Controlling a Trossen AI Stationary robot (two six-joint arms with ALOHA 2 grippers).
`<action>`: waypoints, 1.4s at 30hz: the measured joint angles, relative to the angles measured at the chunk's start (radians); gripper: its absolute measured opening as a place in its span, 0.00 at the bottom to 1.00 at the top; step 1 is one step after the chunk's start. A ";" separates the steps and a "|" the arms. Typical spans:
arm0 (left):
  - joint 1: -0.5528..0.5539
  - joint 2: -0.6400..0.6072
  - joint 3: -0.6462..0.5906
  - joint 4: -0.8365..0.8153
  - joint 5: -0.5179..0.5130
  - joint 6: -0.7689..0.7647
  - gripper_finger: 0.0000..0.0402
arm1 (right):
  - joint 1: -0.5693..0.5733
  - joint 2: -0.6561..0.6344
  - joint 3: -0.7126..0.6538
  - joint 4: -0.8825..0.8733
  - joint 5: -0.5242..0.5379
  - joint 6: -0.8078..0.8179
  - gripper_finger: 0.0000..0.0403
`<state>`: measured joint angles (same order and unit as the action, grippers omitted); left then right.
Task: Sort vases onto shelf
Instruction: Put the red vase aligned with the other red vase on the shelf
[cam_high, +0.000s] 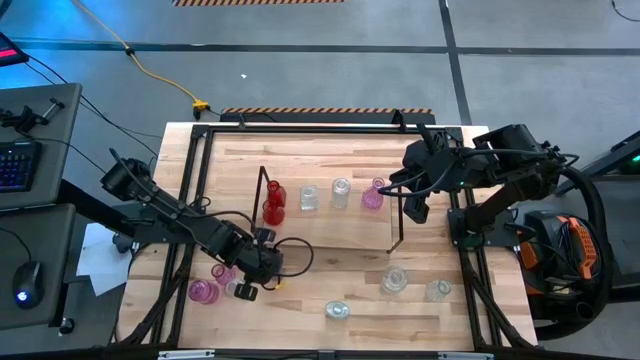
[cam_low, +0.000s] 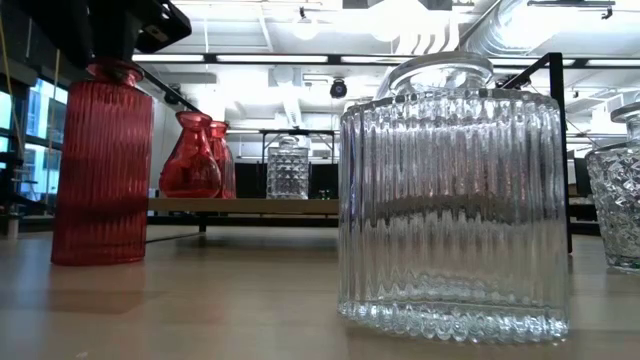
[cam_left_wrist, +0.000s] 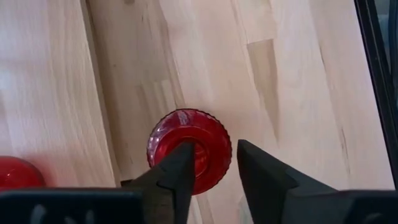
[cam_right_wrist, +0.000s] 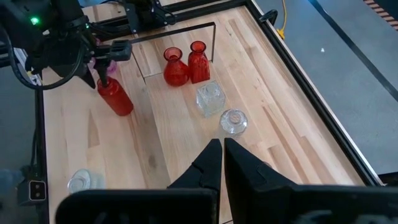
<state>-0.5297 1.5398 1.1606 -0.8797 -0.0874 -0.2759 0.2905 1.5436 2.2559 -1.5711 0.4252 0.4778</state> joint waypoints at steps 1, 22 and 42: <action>0.000 0.000 0.000 0.000 0.000 0.000 0.25 | 0.000 0.000 0.000 0.000 0.000 -0.004 0.00; -0.001 0.000 0.033 -0.020 0.041 0.019 0.08 | 0.000 0.000 0.000 0.000 -0.003 -0.013 0.00; -0.001 0.003 0.069 -0.054 0.053 -0.008 0.07 | 0.000 0.000 0.000 0.000 -0.003 -0.015 0.00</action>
<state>-0.5310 1.5425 1.2293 -0.9339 -0.0339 -0.2838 0.2905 1.5436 2.2557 -1.5711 0.4225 0.4629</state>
